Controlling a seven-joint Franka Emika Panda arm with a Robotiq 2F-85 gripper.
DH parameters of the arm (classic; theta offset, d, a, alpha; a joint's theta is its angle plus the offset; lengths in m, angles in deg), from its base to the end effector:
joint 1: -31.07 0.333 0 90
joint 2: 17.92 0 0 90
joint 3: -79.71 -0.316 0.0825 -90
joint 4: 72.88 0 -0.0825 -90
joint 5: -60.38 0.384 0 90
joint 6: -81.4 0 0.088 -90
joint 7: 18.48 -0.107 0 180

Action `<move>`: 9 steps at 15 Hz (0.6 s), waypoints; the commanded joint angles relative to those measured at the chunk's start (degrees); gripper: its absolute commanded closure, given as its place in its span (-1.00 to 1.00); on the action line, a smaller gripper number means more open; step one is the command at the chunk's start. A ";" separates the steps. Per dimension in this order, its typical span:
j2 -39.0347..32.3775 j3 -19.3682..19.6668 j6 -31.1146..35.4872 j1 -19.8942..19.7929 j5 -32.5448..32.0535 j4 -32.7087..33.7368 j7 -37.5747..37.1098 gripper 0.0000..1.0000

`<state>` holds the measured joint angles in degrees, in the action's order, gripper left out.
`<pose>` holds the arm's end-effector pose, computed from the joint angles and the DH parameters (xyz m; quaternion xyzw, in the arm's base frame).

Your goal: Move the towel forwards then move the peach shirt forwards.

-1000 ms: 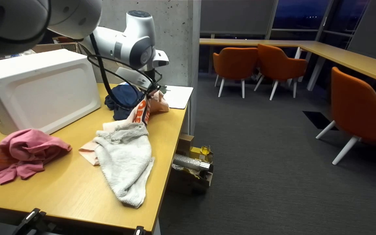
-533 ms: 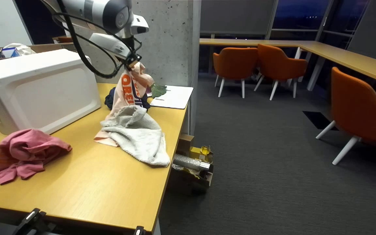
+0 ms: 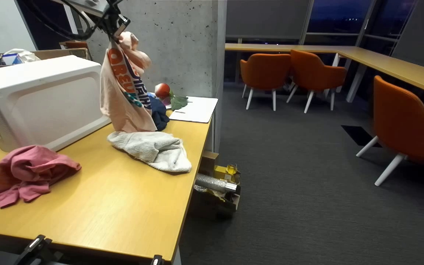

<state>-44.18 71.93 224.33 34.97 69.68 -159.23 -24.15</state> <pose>0.7180 0.1292 0.4628 -0.9608 0.0137 -0.2447 0.1295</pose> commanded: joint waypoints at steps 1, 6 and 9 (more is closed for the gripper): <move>9.96 -0.92 1.01 -0.19 2.55 -10.69 2.04 0.98; 15.82 -1.17 0.68 -0.28 5.59 -17.72 3.80 0.98; 21.35 -1.01 -2.21 0.45 6.28 -22.90 2.90 0.98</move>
<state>-29.57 71.04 224.10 35.04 73.98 -175.88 -21.92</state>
